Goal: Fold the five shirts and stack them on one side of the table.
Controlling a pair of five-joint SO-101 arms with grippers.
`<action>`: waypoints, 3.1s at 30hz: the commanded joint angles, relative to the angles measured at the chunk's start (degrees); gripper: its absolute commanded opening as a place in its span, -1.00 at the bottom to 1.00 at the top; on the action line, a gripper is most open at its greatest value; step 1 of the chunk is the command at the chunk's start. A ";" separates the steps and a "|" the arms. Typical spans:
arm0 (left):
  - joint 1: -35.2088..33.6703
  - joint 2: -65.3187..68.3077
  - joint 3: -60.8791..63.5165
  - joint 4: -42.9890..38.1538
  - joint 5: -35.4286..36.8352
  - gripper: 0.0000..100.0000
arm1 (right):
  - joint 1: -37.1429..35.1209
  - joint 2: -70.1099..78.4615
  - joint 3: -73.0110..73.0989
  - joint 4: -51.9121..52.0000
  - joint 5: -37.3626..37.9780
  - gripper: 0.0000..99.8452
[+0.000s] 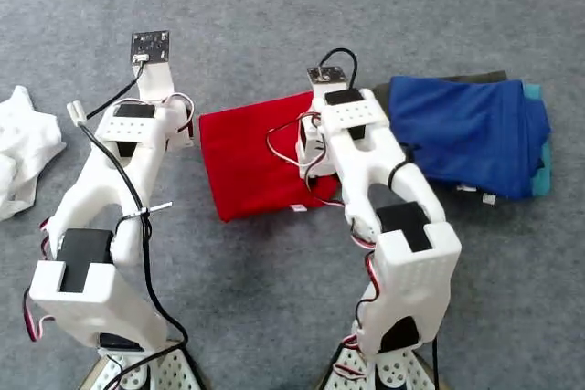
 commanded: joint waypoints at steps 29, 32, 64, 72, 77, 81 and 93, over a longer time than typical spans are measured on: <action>5.05 24.62 -31.34 13.45 15.56 -0.52 | -0.62 4.53 -0.13 -3.69 -1.67 -0.97; 4.97 26.64 -34.33 15.56 15.56 -0.59 | -0.62 4.35 -0.04 -3.69 -1.67 -0.97; 16.57 40.44 -95.96 36.13 5.10 -0.94 | 12.84 -15.69 -31.52 22.15 14.59 -0.97; 23.60 40.62 -97.36 23.03 5.27 -0.94 | 28.22 -21.76 -32.66 22.42 22.95 -0.97; 28.62 44.92 -97.36 12.75 5.27 -0.94 | 37.10 -22.73 -32.66 20.48 27.34 -0.97; 31.34 50.20 -97.71 4.92 5.27 -0.94 | 43.43 -22.64 -32.22 16.09 27.52 -0.97; 34.24 55.21 -97.80 1.23 5.36 -0.94 | 47.47 -22.55 -24.66 12.66 36.66 -0.96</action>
